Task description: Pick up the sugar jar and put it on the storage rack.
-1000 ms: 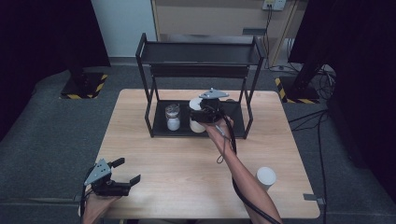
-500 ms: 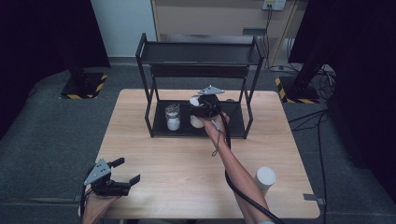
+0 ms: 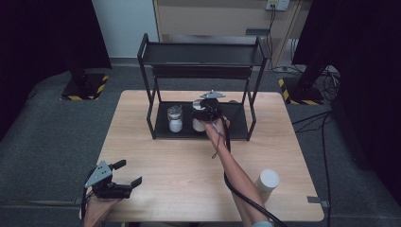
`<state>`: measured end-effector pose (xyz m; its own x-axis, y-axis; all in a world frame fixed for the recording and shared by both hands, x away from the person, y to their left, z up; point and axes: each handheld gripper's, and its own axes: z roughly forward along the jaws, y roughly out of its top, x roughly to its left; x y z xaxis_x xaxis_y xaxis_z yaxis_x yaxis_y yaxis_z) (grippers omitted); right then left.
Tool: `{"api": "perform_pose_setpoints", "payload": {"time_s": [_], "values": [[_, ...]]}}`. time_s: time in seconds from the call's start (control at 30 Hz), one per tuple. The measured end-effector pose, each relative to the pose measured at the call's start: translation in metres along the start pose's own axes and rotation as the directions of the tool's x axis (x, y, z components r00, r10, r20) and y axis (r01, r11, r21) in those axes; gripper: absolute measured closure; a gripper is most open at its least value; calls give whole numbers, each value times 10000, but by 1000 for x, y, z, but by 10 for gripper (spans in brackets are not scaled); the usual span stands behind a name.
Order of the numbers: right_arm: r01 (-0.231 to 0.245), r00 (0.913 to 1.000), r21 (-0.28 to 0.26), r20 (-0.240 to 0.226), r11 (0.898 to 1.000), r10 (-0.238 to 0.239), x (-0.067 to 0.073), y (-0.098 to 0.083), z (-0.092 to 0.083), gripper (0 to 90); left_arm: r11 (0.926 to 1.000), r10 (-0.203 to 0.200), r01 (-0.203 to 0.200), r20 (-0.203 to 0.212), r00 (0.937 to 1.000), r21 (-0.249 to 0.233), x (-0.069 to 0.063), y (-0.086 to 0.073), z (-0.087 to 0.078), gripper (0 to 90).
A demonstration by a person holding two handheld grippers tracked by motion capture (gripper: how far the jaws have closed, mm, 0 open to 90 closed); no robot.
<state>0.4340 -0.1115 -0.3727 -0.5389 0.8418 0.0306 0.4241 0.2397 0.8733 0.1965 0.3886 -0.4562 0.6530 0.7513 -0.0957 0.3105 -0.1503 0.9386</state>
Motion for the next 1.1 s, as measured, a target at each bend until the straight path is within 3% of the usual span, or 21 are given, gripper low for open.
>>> {"api": "perform_pose_setpoints", "payload": {"time_s": [0.97,1.1], "values": [[-166,9999,-79,41,9998,166,-2,-10,5,333,10000,54,-54,11,10000,34,0,1,1,22],[-178,9998,-22,131,9998,178,-1,-8,3,300,10000,54,-54,11,10000,23,0,1,1,22]]}}
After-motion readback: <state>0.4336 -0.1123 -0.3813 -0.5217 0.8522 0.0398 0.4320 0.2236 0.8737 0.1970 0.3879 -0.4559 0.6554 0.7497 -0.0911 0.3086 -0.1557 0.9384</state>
